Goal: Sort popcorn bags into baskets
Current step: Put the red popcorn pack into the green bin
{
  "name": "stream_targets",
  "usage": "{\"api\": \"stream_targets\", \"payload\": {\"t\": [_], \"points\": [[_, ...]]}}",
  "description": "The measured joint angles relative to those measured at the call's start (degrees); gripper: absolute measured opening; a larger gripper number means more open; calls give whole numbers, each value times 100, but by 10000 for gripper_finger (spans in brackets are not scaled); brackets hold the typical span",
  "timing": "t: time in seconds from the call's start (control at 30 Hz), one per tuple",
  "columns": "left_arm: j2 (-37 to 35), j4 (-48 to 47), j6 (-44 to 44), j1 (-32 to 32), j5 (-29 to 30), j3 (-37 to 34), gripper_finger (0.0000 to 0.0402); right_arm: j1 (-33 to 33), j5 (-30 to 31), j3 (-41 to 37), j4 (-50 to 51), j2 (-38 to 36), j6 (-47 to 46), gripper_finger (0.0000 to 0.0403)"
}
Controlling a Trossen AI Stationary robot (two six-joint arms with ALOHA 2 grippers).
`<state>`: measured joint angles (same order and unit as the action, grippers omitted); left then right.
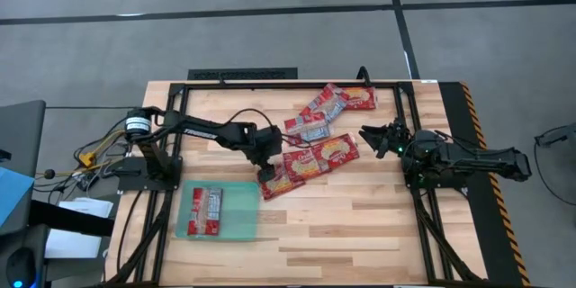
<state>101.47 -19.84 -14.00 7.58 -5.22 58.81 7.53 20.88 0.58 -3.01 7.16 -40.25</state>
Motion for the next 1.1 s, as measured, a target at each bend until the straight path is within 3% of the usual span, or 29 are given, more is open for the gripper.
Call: {"api": "stream_targets", "payload": {"t": [0.53, 0.63, 0.83, 1.1], "points": [[475, 367, -15, -169, -49, 17, 248, 0, -4, 1, 2, 19, -18, 249], [523, 174, 17, -158, -57, 17, 197, 0, 0, 0, 3, 39, -22, 249], [684, 206, -237, -138, -363, 25, 30, 2, 2, 0, 2, 35, -24, 249], [684, 2, -692, 37, -655, 304, 5, 2, 1, 2, 2, 35, -26, 249]]}}
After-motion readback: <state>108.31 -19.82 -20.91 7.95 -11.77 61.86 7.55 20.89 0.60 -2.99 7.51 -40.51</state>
